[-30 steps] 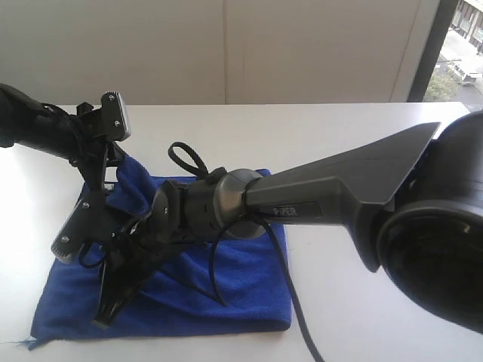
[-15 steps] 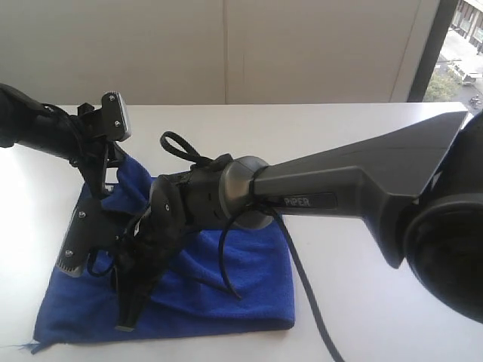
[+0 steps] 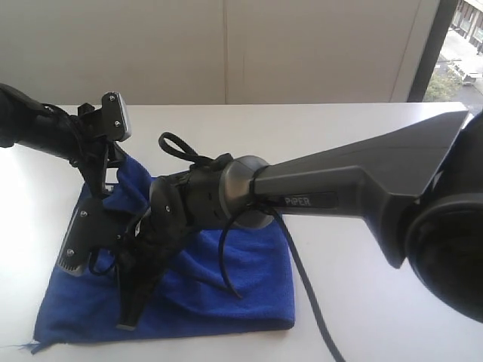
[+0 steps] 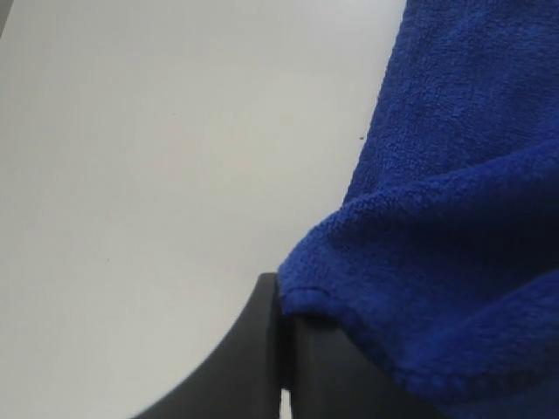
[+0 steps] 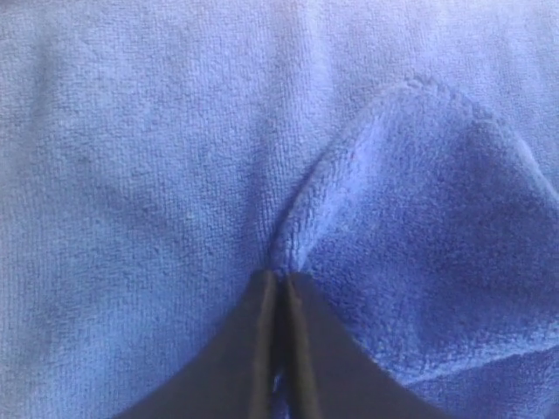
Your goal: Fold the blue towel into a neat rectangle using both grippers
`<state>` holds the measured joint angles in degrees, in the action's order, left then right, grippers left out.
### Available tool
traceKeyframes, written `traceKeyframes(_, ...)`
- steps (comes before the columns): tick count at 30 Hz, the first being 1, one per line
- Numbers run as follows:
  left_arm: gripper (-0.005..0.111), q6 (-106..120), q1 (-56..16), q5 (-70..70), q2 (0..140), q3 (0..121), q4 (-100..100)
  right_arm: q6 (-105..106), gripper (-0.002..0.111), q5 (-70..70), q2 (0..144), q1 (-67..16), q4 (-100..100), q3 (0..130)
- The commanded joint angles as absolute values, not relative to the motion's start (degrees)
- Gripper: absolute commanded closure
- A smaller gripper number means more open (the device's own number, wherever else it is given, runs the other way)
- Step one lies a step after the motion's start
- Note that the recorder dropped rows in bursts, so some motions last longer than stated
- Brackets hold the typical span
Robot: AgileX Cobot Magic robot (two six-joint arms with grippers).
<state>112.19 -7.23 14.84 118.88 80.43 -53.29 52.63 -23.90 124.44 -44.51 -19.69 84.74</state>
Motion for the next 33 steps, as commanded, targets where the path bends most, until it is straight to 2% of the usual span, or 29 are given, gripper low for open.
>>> traceKeyframes(1,0.107,121.25,-7.06,16.23,118.64,80.55,-54.59,52.31,0.108,-24.12,121.82,-44.02,-19.22,84.62)
traceKeyframes(20,0.107,121.25,-6.95,14.22,118.64,80.55,-50.07,51.19,0.108,-31.13,111.37,-44.29,-19.91,84.62)
traceKeyframes(33,0.107,121.25,-6.72,9.69,118.64,80.55,-49.13,51.19,0.108,-35.04,110.96,-49.32,-19.91,84.62)
